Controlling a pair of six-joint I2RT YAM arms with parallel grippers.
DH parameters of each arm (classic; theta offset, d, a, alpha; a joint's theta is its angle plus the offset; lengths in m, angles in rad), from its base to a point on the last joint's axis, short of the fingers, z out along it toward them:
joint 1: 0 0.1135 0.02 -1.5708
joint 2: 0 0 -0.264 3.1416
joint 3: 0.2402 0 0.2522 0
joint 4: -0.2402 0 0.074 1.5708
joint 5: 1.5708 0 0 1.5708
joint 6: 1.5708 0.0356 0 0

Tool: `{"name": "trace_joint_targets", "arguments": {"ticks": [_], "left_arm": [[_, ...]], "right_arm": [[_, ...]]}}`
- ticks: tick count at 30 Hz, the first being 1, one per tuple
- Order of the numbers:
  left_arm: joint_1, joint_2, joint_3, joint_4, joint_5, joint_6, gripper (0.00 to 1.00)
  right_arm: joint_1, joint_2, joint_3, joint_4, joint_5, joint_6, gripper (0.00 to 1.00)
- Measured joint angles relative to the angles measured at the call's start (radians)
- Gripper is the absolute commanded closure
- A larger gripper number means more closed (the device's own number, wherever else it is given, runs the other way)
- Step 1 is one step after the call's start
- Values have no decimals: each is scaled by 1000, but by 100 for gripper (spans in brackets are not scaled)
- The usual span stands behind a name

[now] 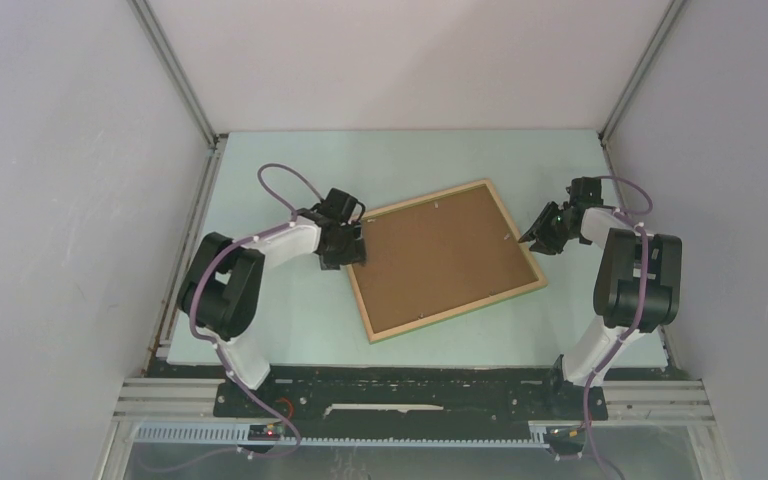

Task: Put the photo into the frame
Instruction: Install the photo frame at the center of the board, then adjust the photo frame at the center of the board.

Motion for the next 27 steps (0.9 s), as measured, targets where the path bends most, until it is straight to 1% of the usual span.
{"name": "trace_joint_targets", "arguments": {"ticks": [3, 5, 8, 10, 14, 16, 21, 22, 24, 25, 27], "left_arm": [[-1, 7, 5, 0, -10, -10, 46], [-2, 9, 6, 3, -19, -25, 50], [-4, 9, 6, 5, -27, -47, 50], [-4, 9, 6, 7, -34, -71, 45], [-4, 9, 6, 27, -53, -114, 42], [-3, 9, 6, 39, -65, -124, 43], [-3, 9, 6, 49, -80, -138, 49], [-3, 9, 6, 49, -83, -140, 49], [-3, 9, 6, 50, -84, -141, 43], [-3, 9, 6, 50, -84, -141, 42], [-3, 9, 6, 52, -84, -141, 46]], "right_arm": [[0, 0, 0, 2, -1, 0, 56], [0, 0, 0, 2, -1, 0, 56], [0, 0, 0, 3, -2, 0, 56], [0, 0, 0, 4, -3, 0, 56], [0, 0, 0, 6, -5, 0, 56], [0, 0, 0, 8, -6, 0, 56], [1, 0, 0, 12, -8, 0, 56], [1, 0, 0, 13, -9, 0, 56], [2, 0, 0, 14, -9, 0, 56], [2, 0, 0, 14, -9, 0, 56], [2, 0, 0, 14, -9, 0, 56]]}}
